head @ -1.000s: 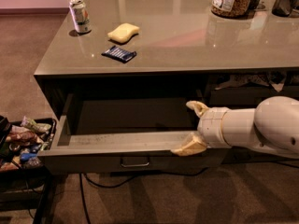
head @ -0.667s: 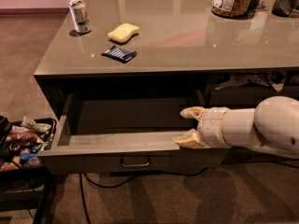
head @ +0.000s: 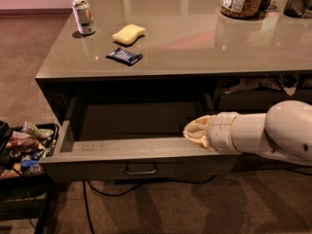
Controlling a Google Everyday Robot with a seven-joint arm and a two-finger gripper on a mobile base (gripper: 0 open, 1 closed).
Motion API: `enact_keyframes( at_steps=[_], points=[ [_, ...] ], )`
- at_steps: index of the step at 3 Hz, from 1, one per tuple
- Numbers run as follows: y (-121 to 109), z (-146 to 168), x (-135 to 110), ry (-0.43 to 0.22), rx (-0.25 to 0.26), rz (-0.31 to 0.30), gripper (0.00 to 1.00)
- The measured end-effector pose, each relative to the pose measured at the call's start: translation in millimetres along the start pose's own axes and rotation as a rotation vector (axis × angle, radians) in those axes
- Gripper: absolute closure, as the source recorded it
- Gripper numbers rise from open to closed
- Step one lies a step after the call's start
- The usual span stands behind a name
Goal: Open top drawer
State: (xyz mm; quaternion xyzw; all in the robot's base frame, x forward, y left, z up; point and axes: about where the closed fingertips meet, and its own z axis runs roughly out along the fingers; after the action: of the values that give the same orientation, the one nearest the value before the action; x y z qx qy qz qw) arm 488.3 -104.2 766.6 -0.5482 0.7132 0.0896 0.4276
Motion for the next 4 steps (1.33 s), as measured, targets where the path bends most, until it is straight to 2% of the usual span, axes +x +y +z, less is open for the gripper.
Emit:
enact_keyframes(
  at_steps=[1, 3, 4],
  points=[
    [0, 0, 0, 0.0, 0.0, 0.0, 1.0],
    [-7, 13, 6, 0.017, -0.02, -0.003, 1.0],
    [-13, 30, 19, 0.022, -0.041, 0.017, 1.0]
  ],
)
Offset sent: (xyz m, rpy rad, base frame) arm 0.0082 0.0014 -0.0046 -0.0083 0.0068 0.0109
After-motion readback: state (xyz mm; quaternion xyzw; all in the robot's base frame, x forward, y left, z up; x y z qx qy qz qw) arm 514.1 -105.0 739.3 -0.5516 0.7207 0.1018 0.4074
